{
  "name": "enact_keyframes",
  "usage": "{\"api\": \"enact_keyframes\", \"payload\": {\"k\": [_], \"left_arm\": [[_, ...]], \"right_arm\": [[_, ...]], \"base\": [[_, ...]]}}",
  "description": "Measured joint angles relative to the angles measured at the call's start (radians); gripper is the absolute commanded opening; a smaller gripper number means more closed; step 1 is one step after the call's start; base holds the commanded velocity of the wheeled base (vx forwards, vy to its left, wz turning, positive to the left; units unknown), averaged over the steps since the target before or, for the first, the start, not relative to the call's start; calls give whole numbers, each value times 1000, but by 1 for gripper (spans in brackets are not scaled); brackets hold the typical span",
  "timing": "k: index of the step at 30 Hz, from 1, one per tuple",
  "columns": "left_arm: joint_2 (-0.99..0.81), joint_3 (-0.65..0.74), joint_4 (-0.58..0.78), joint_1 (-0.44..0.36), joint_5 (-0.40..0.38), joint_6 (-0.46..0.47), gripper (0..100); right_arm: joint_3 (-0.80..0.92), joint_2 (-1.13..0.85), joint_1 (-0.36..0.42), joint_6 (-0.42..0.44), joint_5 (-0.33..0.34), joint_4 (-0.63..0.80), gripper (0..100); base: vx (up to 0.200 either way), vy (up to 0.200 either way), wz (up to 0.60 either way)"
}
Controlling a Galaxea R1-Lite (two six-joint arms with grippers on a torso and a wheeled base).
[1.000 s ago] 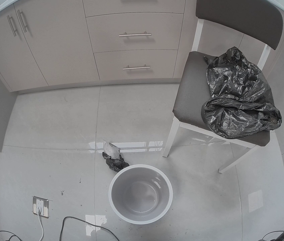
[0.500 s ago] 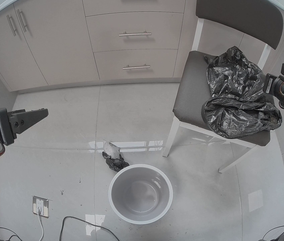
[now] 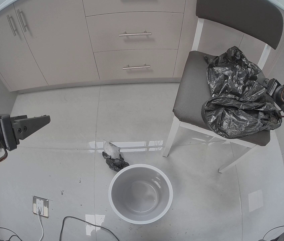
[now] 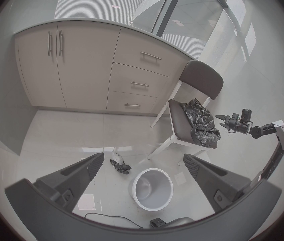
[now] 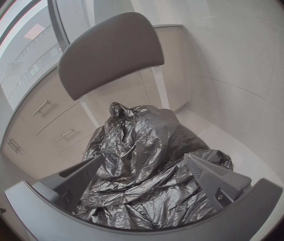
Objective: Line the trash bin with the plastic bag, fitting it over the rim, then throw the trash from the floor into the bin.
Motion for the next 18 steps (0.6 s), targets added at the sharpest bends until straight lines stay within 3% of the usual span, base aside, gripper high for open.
{"api": "enact_keyframes", "payload": {"k": [5, 13, 18], "left_arm": [[-6, 7, 0, 2, 0, 0, 100], [-15, 16, 0, 4, -1, -1, 100], [-18, 28, -1, 4, -2, -3, 100]], "right_arm": [[6, -15, -64, -47, 38, 8, 100], [41, -54, -207, -474, 150, -30, 100], [111, -81, -286, -625, 273, -49, 100]], "base": [[0, 0, 0], [0, 0, 0], [0, 0, 0]]}}
